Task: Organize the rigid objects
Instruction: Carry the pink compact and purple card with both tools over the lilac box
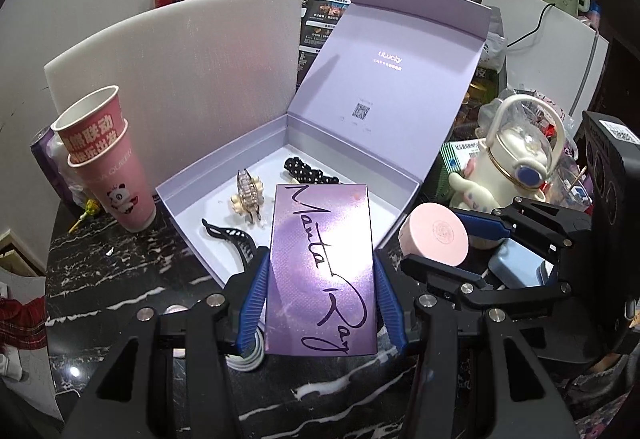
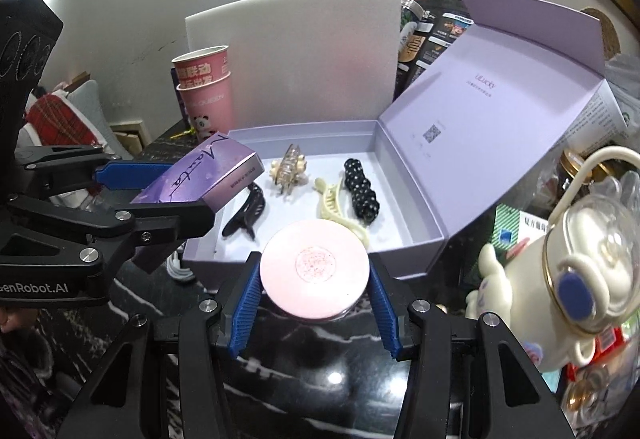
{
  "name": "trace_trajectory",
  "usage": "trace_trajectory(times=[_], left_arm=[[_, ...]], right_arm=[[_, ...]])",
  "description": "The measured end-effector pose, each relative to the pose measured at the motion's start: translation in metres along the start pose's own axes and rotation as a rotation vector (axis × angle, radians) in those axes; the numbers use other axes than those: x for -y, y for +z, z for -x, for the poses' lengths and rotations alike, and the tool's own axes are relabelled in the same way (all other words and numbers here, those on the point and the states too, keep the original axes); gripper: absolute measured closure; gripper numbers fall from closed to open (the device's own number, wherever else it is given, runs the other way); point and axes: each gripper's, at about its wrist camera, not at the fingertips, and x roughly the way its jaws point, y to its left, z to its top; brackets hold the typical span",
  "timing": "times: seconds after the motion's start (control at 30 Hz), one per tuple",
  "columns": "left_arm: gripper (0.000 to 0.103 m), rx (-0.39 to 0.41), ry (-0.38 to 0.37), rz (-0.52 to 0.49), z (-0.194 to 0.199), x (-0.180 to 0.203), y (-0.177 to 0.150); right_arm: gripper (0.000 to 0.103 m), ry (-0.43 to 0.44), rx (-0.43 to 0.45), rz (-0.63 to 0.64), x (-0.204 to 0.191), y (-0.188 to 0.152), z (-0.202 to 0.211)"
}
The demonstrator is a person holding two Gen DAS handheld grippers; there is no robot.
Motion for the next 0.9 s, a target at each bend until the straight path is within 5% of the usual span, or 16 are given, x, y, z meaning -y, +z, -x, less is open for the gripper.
trace_trajectory(times=[0.9], left_arm=[[0.053,0.054,0.07,-0.013,-0.02,-0.037,0.053]], right_arm=[[0.053,-0.035,0.047,0.002,0.017,0.072,-0.041]])
